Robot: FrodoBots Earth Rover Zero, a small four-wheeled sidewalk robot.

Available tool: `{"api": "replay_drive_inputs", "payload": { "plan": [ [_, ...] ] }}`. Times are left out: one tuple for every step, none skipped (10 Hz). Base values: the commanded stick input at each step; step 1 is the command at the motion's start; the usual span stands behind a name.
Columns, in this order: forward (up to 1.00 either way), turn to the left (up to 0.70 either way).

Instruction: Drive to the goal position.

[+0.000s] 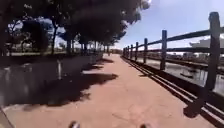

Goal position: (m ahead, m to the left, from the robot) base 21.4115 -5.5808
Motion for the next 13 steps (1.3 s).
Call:
{"api": "replay_drive_inputs", "payload": {
  "plan": [
    [1.00,0.00],
    [1.00,0.00],
    [1.00,0.00],
    [1.00,0.00],
    [1.00,0.00],
    [1.00,0.00],
    [1.00,0.00],
    [1.00,0.00],
    [1.00,0.00],
    [1.00,0.00],
    [1.00,0.00],
    [1.00,0.00],
    [1.00,0.00]
  ]
}}
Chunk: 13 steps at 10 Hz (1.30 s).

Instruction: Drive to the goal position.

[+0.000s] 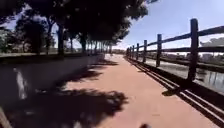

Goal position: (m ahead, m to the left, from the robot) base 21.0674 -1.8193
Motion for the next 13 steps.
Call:
{"api": "replay_drive_inputs", "payload": {
  "plan": [
    [1.00,0.00],
    [1.00,0.00],
    [1.00,0.00],
    [1.00,0.00],
    [1.00,-0.06],
    [1.00,-0.40],
    [1.00,-0.39],
    [1.00,-0.29],
    [1.00,0.00],
    [1.00,0.00],
    [1.00,0.00],
    [1.00,0.00],
    [1.00,0.00]
  ]
}}
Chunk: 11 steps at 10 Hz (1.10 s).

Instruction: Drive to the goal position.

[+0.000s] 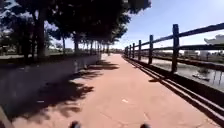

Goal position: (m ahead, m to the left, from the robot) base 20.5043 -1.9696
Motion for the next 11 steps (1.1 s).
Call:
{"api": "replay_drive_inputs", "payload": {
  "plan": [
    [1.00,0.00],
    [1.00,0.00],
    [1.00,0.00],
    [1.00,0.00],
    [1.00,0.00],
    [1.00,0.00],
    [1.00,0.00],
    [1.00,0.00],
    [1.00,0.00],
    [1.00,0.00],
    [1.00,0.00]
  ]
}}
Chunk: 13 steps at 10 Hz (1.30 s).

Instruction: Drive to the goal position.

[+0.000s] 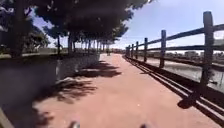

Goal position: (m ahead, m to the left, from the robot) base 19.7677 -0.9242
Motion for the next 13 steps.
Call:
{"api": "replay_drive_inputs", "payload": {
  "plan": [
    [1.00,0.00],
    [1.00,0.00],
    [1.00,0.00],
    [1.00,0.00],
    [1.00,0.00],
    [1.00,0.00],
    [1.00,0.00],
    [1.00,0.00],
    [1.00,0.00],
    [1.00,0.00],
    [1.00,0.00],
    [1.00,0.00],
    [1.00,0.00]
  ]
}}
